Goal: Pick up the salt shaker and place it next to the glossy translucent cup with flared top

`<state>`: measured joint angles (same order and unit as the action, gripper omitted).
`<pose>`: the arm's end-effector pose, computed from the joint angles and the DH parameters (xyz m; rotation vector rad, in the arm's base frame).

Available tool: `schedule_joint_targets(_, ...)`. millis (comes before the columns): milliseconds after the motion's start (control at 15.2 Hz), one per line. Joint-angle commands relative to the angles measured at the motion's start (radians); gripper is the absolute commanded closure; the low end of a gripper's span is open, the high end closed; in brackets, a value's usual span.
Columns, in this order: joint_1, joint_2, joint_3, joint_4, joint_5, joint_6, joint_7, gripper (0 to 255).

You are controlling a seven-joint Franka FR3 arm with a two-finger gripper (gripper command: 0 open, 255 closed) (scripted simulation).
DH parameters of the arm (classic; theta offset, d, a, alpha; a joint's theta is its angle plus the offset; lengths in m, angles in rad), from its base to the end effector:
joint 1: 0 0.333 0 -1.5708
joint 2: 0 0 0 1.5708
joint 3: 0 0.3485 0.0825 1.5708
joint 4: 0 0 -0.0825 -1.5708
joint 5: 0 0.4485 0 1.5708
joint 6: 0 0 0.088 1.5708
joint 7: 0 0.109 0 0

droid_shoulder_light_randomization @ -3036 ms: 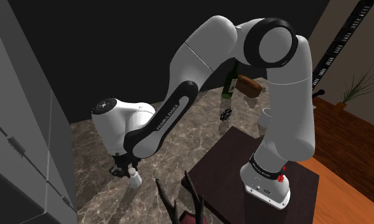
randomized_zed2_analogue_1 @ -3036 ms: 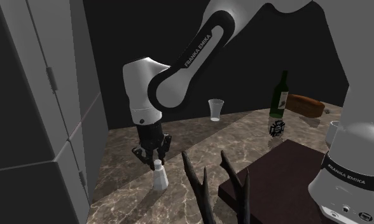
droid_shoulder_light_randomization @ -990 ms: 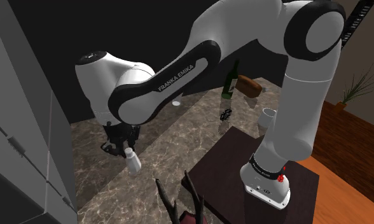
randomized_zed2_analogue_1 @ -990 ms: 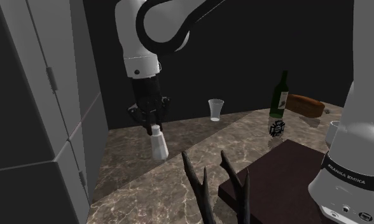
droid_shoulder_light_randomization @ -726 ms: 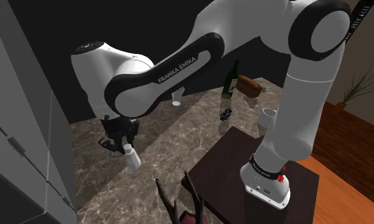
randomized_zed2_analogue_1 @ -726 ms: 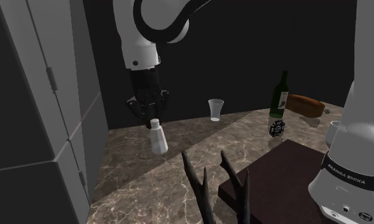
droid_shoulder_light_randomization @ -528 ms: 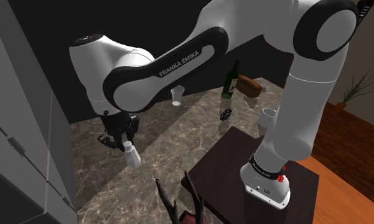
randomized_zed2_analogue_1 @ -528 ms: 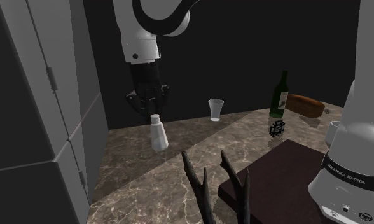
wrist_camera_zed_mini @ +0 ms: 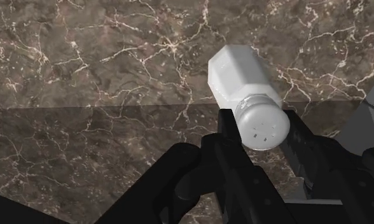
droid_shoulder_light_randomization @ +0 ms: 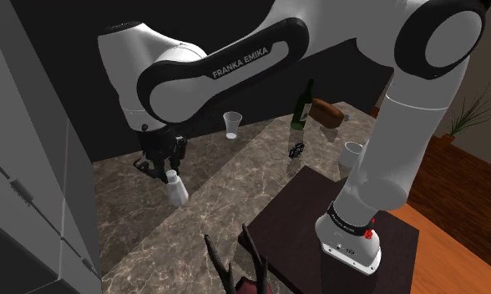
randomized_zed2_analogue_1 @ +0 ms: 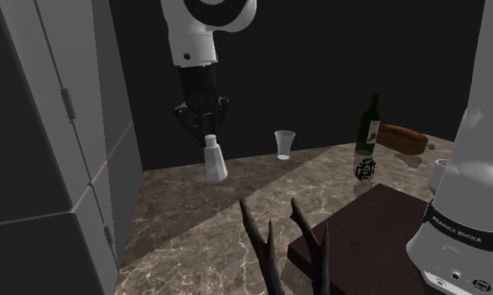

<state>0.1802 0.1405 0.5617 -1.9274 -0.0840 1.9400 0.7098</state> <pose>0.4789 0.4184 0.4190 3.0665 0.1014 -0.1188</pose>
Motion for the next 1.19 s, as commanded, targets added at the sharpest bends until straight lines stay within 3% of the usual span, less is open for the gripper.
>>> schedule_joint_targets(0,-0.029,-0.021,-0.017,-0.020,0.009,0.003,-0.050,255)
schedule_joint_targets(528,-0.138,-0.069,-0.103,-0.070,0.019,0.020,-0.247,255)
schedule_joint_targets(1122,-0.248,-0.045,-0.200,-0.039,-0.005,0.021,-0.445,255)
